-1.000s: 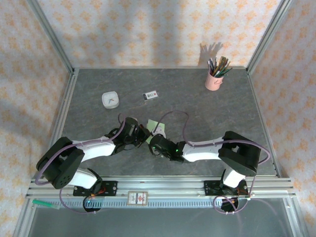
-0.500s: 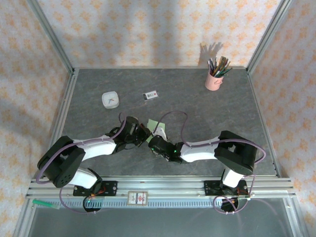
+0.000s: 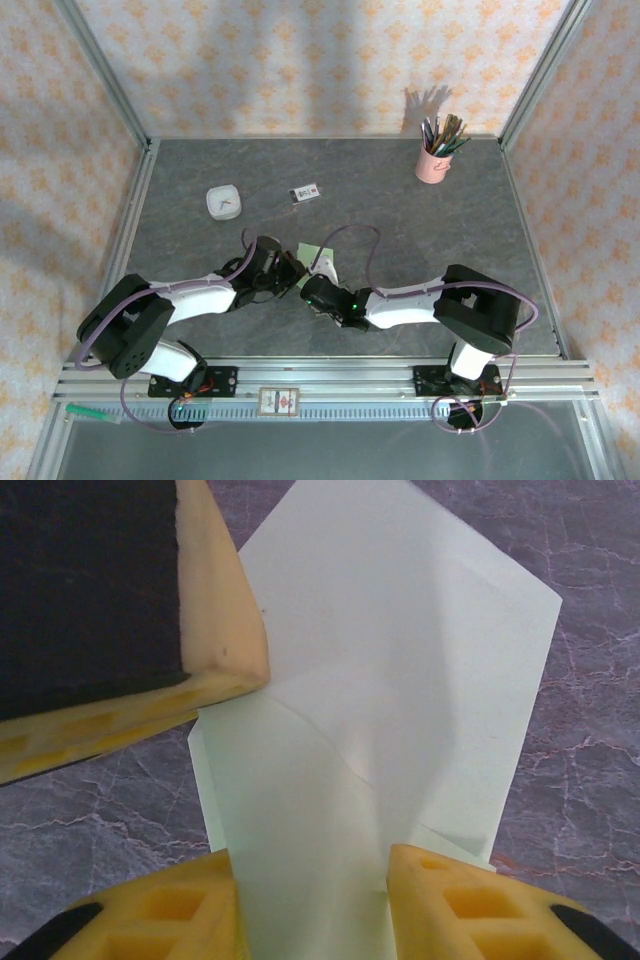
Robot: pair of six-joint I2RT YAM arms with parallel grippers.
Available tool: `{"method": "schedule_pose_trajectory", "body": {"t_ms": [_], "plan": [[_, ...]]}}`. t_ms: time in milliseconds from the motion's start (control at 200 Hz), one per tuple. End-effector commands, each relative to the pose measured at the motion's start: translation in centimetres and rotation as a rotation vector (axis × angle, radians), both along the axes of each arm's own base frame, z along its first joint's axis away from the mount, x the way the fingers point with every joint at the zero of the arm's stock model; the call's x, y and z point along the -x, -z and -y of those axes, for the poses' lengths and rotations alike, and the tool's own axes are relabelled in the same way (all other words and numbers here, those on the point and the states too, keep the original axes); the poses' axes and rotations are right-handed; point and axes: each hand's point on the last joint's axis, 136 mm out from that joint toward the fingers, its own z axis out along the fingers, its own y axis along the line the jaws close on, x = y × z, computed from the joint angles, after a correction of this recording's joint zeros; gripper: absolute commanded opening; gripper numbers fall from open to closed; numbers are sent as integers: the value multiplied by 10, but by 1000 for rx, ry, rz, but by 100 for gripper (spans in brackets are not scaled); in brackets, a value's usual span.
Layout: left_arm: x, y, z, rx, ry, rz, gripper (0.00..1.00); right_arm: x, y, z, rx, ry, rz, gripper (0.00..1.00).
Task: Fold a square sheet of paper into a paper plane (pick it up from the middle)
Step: Perform the fourth fold on the wing at the bottom-center of the table.
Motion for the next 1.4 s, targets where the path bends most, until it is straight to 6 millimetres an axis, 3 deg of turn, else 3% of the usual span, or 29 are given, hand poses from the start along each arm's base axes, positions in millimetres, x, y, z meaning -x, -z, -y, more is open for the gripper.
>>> {"method": "schedule_pose_trajectory", "body": {"t_ms": [0, 330, 541, 1201, 1396], "plan": [[3, 4, 4, -22, 34, -20, 0, -5, -4, 3, 29, 18, 35, 38], [1, 1, 11, -20, 61, -42, 0, -8, -5, 18, 125, 29, 101, 37], [-1, 0, 13, -25, 69, -41, 0, -8, -4, 16, 125, 19, 103, 33], [-3, -2, 9, -53, 73, -14, 0, -8, 3, 25, 127, 42, 115, 7], [-5, -12, 3, -73, 66, 32, 21, -2, -2, 24, 61, 10, 126, 5]]}}
